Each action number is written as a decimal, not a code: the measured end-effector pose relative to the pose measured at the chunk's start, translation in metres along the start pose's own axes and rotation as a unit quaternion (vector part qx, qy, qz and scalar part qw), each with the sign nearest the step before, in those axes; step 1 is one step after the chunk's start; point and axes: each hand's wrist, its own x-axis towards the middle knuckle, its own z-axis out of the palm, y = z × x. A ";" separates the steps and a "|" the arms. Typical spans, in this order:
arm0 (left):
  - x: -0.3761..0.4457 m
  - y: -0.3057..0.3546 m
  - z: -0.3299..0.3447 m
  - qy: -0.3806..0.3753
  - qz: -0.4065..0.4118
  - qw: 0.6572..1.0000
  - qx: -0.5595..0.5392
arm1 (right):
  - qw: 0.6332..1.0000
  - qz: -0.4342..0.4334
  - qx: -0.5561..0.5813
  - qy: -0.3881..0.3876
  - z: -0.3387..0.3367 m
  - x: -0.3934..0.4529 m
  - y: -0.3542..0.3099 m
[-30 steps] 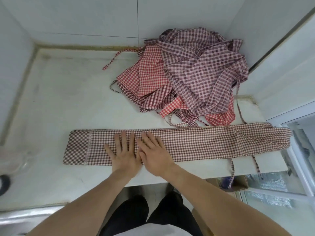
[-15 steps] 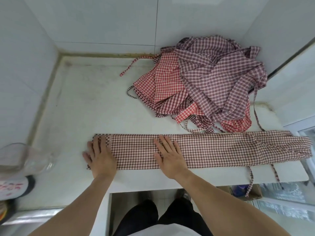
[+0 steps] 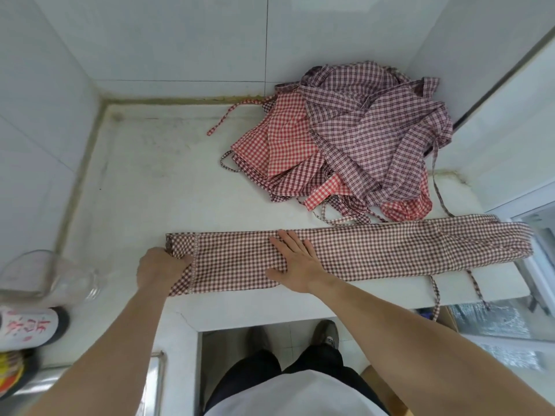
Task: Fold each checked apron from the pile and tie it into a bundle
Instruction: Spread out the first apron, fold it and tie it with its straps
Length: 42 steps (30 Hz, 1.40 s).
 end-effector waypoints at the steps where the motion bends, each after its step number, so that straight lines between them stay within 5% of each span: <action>1: -0.004 0.002 -0.004 -0.012 0.012 1.000 -0.015 | 1.000 0.006 0.001 -0.005 -0.002 0.000 -0.002; 5: -0.016 0.016 -0.021 -0.019 0.062 0.997 -0.052 | 0.999 0.024 0.013 -0.021 -0.021 0.003 -0.018; 9: -0.039 0.046 -0.030 -0.071 0.132 0.984 -0.091 | 0.970 -0.027 0.171 0.170 -0.032 0.003 -0.064; 14: -0.076 0.079 -0.020 -0.216 0.194 0.936 -0.200 | 0.845 0.057 0.529 -0.055 -0.036 0.005 -0.101; 17: -0.080 0.073 -0.004 -0.330 0.204 0.900 -0.198 | 0.803 0.113 0.584 -0.025 -0.027 0.009 -0.090; 19: -0.076 0.063 0.005 -0.310 0.178 0.909 -0.215 | 0.837 0.156 0.525 0.011 -0.025 0.009 -0.076; 23: -0.071 0.049 0.016 -0.115 0.091 0.977 -0.155 | 0.872 0.196 0.446 0.039 -0.021 0.008 -0.062; 35: -0.071 0.057 0.033 -0.175 0.038 0.954 -0.238 | 0.922 0.151 0.336 0.123 -0.006 0.009 -0.067; 42: -0.072 0.059 0.040 -0.160 0.066 0.960 -0.218 | 0.959 0.136 0.120 0.216 0.013 0.002 -0.067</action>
